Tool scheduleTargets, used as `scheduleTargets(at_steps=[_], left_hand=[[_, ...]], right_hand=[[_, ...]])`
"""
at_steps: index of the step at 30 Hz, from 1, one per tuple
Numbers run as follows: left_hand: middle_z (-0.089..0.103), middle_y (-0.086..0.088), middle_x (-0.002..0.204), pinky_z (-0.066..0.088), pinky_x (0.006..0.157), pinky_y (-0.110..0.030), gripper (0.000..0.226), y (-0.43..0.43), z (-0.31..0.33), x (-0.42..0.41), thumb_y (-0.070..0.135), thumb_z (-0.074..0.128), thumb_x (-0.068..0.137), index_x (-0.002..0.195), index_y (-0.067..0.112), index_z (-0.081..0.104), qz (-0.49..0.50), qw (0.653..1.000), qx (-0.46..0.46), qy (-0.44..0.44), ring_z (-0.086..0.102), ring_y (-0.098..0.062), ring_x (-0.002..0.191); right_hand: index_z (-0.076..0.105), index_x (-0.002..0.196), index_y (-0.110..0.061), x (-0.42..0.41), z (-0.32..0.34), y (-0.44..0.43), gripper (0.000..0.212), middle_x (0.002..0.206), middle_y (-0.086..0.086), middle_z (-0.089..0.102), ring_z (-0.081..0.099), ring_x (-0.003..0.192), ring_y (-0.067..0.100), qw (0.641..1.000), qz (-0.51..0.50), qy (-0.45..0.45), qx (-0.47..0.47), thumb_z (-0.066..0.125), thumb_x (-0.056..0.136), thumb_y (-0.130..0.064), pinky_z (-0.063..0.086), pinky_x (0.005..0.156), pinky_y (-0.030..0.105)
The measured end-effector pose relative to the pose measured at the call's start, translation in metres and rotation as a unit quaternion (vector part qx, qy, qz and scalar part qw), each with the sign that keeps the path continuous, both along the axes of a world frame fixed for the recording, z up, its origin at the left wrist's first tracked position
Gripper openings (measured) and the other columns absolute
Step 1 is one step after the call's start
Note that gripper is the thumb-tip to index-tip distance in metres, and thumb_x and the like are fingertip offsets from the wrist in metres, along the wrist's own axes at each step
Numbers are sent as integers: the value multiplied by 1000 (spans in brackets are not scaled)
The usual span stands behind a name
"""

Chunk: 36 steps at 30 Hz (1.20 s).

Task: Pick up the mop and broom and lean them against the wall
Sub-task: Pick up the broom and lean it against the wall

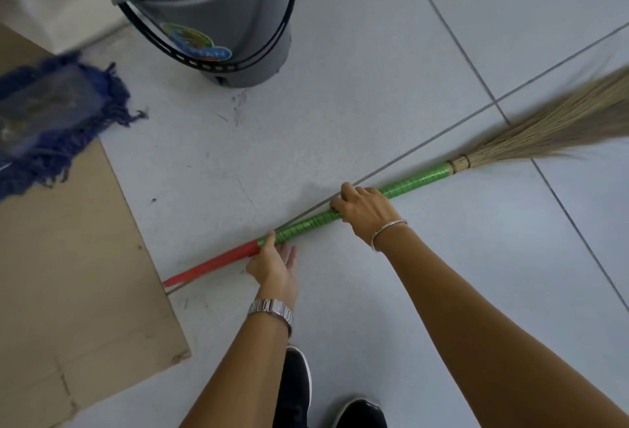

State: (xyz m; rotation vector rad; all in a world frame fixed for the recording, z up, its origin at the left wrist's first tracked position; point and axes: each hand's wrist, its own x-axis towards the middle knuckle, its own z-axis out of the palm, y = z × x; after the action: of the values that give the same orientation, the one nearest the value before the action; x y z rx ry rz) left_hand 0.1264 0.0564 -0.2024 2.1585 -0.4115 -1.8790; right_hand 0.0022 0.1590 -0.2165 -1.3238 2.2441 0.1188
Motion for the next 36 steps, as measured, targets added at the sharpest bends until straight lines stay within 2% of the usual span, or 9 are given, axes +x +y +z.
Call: scheduleTargets(at_steps=[4, 10, 15, 17, 20, 24, 28, 31, 36], left_hand=[[58, -12, 112, 59, 66, -35, 43, -14, 45, -16, 6, 62, 87, 123, 6, 40, 61, 991, -106, 59, 61, -24, 105], [52, -9, 121, 60, 71, -42, 34, -65, 170, -55, 12, 66, 84, 106, 28, 45, 18, 948, -260, 184, 58, -19, 109], [54, -1, 106, 60, 68, -42, 33, -118, 299, -94, 12, 67, 83, 107, 22, 48, -84, 867, -407, 275, 66, -3, 93], [57, 2, 100, 60, 64, -37, 30, -133, 360, -110, 9, 67, 82, 100, 29, 53, -123, 831, -454, 298, 66, -2, 90], [66, 14, 86, 60, 59, -31, 30, -150, 447, -129, 10, 70, 79, 87, 36, 56, -192, 771, -514, 323, 69, -7, 81], [64, 14, 76, 60, 58, -37, 26, -156, 557, -144, 25, 78, 68, 83, 32, 59, -243, 721, -545, 352, 68, -17, 75], [64, 18, 74, 59, 56, -34, 25, -151, 664, -150, 31, 79, 61, 80, 34, 62, -297, 682, -544, 389, 69, -12, 72], [66, 18, 75, 60, 57, -35, 29, -147, 745, -146, 28, 79, 64, 88, 25, 63, -330, 653, -559, 390, 71, -15, 75], [66, 11, 85, 60, 58, -34, 26, -147, 881, -121, 19, 76, 74, 96, 22, 64, -355, 603, -604, 383, 72, -19, 78]], right_hand=[[50, 119, -14, -21, 52, -21, 29, 114, 12, 51, 58, 89, 28, 998, -28, -30, -40, 52, 91, -8, 47, 75, 37], [56, 117, -24, -68, 181, -68, 30, 111, 2, 61, 59, 96, 25, 987, -95, -81, -103, 60, 87, -21, 37, 65, 31], [61, 113, -28, -106, 314, -99, 34, 109, 2, 68, 58, 100, 24, 965, -157, -134, -160, 70, 79, -27, 50, 81, 38], [65, 109, -26, -116, 370, -104, 34, 106, 4, 70, 61, 98, 24, 948, -190, -152, -207, 73, 76, -25, 52, 86, 41], [71, 101, -20, -119, 438, -106, 32, 95, 4, 74, 67, 86, 19, 904, -246, -184, -297, 78, 70, -15, 55, 83, 36], [72, 98, -12, -117, 525, -107, 37, 90, 5, 73, 67, 77, 14, 850, -298, -220, -374, 83, 63, -9, 54, 78, 27], [74, 90, -13, -105, 612, -104, 30, 83, 5, 73, 68, 77, 21, 811, -315, -208, -446, 83, 63, -7, 56, 81, 33], [73, 85, -14, -88, 681, -104, 26, 83, 8, 74, 69, 77, 26, 780, -329, -213, -488, 83, 63, -6, 57, 80, 38], [69, 81, -11, -62, 808, -115, 25, 83, 14, 73, 70, 77, 28, 773, -287, -205, -527, 84, 62, -10, 59, 76, 41]])
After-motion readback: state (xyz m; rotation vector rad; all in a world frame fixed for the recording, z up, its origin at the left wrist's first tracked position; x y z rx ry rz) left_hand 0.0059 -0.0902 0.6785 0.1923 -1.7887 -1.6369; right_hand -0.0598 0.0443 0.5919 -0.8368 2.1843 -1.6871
